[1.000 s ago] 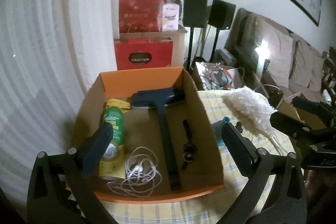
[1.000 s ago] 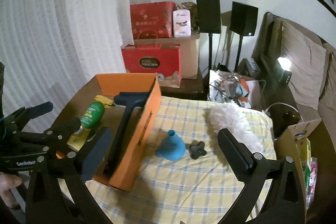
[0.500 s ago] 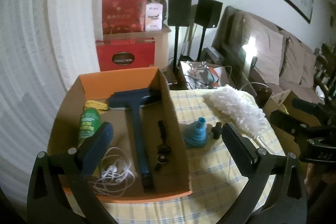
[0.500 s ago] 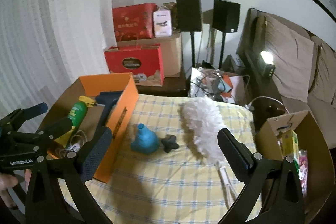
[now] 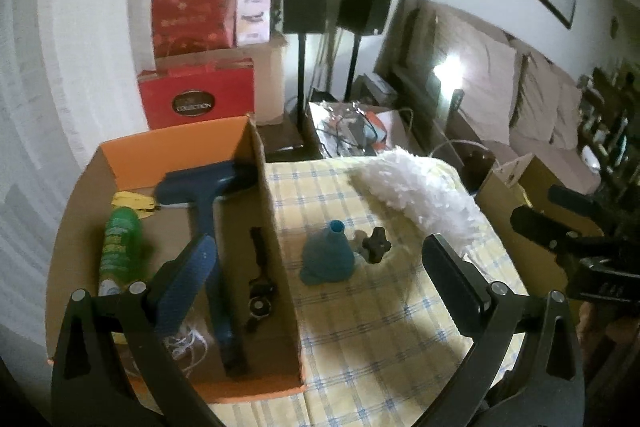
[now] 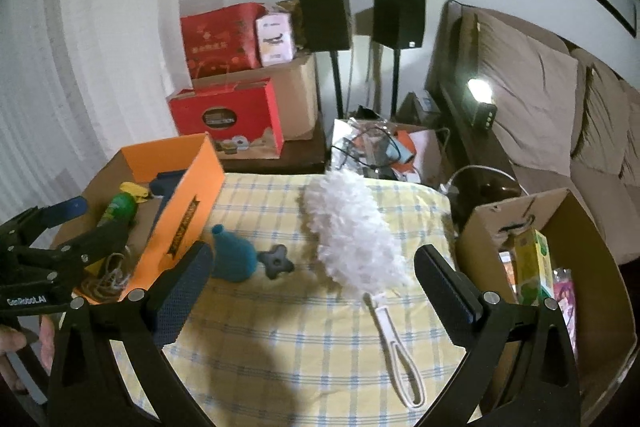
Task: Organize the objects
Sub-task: 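Move the left gripper to the blue collapsible funnel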
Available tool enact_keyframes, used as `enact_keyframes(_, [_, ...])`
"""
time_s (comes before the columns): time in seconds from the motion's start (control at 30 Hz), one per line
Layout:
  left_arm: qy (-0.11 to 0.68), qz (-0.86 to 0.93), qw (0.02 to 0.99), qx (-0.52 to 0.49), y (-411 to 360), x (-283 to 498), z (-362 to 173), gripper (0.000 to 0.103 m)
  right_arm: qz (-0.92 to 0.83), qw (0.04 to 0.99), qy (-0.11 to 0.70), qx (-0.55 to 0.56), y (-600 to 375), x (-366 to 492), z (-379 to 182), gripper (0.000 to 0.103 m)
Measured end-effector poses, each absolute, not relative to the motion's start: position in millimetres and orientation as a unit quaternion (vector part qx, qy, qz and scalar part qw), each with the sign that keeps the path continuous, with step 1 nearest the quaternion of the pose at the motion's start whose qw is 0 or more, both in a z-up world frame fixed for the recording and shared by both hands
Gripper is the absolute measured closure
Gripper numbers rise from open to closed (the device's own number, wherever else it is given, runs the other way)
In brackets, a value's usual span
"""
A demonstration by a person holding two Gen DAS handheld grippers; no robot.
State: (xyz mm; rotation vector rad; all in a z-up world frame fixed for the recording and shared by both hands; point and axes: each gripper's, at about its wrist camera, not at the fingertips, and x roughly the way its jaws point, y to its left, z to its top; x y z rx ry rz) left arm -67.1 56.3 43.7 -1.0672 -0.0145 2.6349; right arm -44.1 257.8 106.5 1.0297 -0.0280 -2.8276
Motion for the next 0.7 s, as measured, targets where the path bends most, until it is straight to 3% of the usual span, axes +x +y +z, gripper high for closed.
enact_keyframes(0.23, [-0.011,0.896,0.174,-0.409,71,-96,25,0.005,-0.933,0.061,-0.022,0.355,275,-50,94,0.015])
enact_keyframes(0.4, [-0.008,0.883,0.180,-0.433,83,-119,12,0.026,-0.925,0.063,-0.023,0.373,278,-55,79,0.030])
enact_keyframes(0.47, [0.004,0.880,0.181,-0.440,89,-124,7,0.047,-0.924,0.064,-0.024,0.377,278,-56,75,0.034])
enact_keyframes(0.53, [0.013,0.873,0.179,-0.454,95,-130,-1,0.061,-0.923,0.065,-0.025,0.379,277,-58,72,0.038])
enact_keyframes(0.7, [0.024,0.865,0.188,-0.465,107,-137,-14,0.063,-0.918,0.077,-0.034,0.387,275,-65,65,0.046])
